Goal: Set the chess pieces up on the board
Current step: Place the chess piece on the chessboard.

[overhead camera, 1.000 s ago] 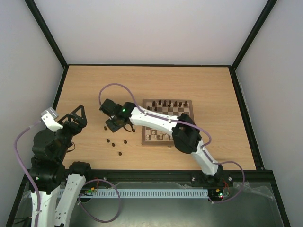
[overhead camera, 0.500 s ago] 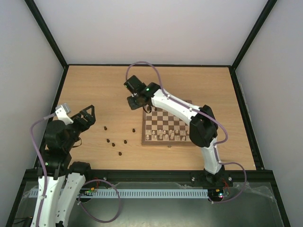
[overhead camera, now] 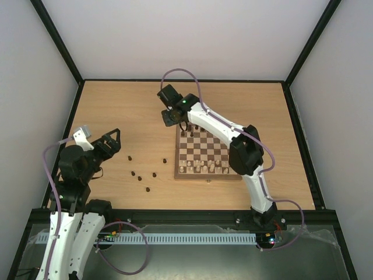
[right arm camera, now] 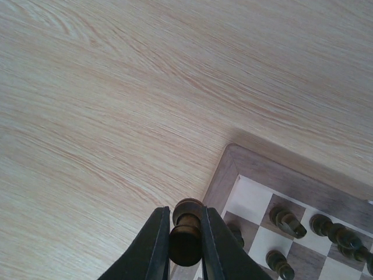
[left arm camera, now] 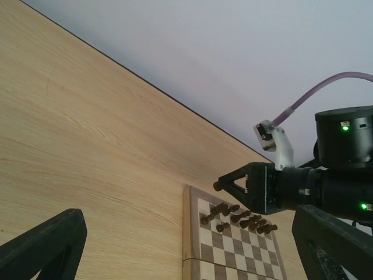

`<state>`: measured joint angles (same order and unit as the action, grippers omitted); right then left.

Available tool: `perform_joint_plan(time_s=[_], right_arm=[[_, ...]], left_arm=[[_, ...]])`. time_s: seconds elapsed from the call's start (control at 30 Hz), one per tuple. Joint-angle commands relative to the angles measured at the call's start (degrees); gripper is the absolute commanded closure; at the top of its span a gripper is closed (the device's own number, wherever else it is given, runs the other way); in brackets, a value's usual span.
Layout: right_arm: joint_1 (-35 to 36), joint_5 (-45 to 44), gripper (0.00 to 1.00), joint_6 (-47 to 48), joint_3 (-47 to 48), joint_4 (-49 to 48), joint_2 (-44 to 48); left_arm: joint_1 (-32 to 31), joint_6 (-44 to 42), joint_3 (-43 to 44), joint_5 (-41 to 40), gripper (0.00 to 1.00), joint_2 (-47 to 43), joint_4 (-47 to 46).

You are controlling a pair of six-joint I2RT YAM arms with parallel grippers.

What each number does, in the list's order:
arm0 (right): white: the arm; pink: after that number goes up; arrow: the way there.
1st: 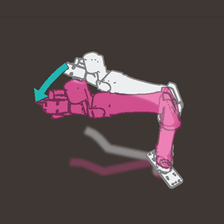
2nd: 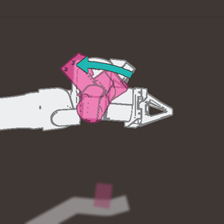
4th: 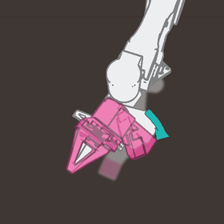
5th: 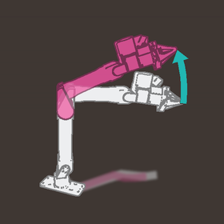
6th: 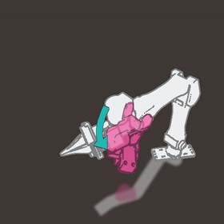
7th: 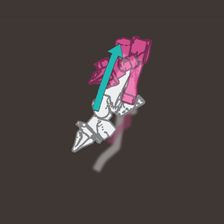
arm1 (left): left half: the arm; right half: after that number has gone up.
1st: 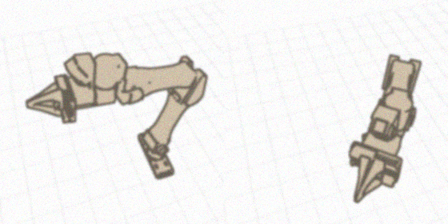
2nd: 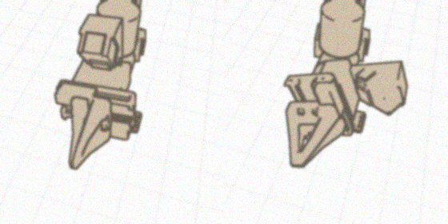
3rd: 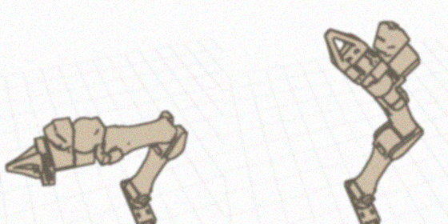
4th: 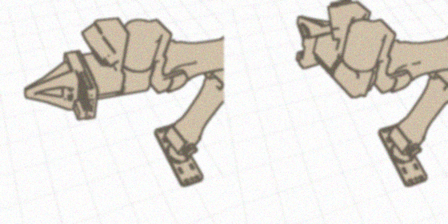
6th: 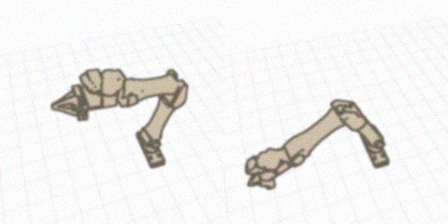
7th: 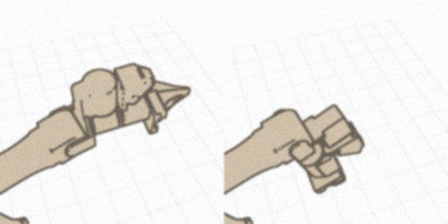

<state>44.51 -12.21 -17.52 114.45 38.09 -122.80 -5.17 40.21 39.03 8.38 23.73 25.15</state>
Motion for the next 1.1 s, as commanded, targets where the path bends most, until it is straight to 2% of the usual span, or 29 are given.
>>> perform_joint_plan(time_s=[0.0,0.37,1.07], right_arm=[[-0.8,-3.0,0.94,1.1,4.6,5.8,-3.9],[-2.6,-5.9,0.94,0.6,6.2,8.0,-8.8],[-3.9,-5.5,0.94,0.7,3.2,6.9,-10.8]], left_arm=[[0.2,-0.8,-1.0,1.2,0.00,0.7,-1.6],[0.2,-1.8,-1.0,1.2,0.00,1.6,-1.8],[0.2,-1.9,-1.6,1.1,0.00,2.2,-2.5]])
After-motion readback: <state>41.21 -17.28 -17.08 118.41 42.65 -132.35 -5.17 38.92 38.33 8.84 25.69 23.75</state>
